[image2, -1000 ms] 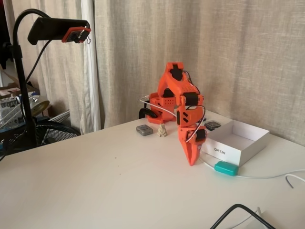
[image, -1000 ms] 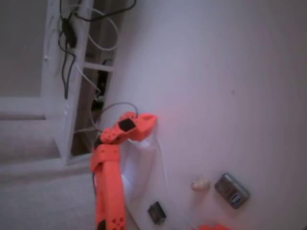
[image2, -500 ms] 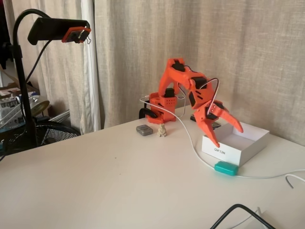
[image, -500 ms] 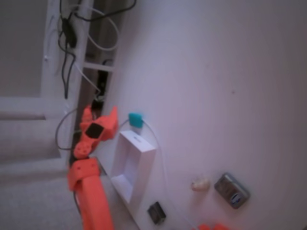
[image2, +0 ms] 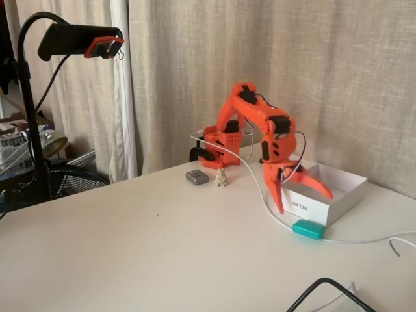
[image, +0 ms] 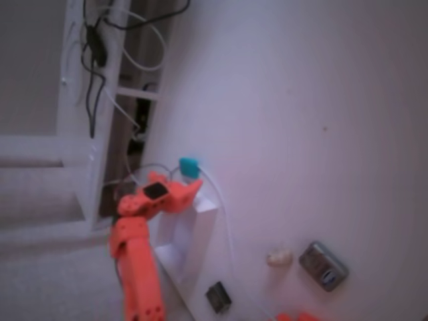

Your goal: Grasp the green cube and put it in the bin.

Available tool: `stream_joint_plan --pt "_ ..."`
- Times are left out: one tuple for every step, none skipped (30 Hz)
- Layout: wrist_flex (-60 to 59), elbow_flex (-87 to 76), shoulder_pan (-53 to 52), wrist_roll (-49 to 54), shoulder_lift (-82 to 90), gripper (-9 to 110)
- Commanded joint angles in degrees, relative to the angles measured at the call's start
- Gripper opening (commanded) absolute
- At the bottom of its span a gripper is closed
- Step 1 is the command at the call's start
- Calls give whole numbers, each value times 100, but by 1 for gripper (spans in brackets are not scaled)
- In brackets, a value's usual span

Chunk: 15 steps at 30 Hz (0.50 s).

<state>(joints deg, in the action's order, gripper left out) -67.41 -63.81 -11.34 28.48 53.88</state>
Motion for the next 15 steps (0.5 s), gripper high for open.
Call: stream_joint_plan --pt "185 466 -97 9 -246 62" --pt "290 536 -105 0 -343 62" --pt "404 589 -123 0 -439 61" --pt "527 642 -132 0 -527 59" --pt "624 668 -149 9 -589 58" --pt "668 729 -167 18 -668 58" --pt "686 800 -185 26 -756 57" --pt "712 844 -202 35 -835 55" --pt "747 853 -220 35 -896 53" --pt "756 853 -237 44 -949 52" --pt "729 853 -255 44 -1011 51" --pt "650 853 -272 44 -1072 48" --pt "536 853 -281 44 -1116 48" --pt "369 853 -299 53 -1160 47" --pt "176 853 -316 53 -1195 45"
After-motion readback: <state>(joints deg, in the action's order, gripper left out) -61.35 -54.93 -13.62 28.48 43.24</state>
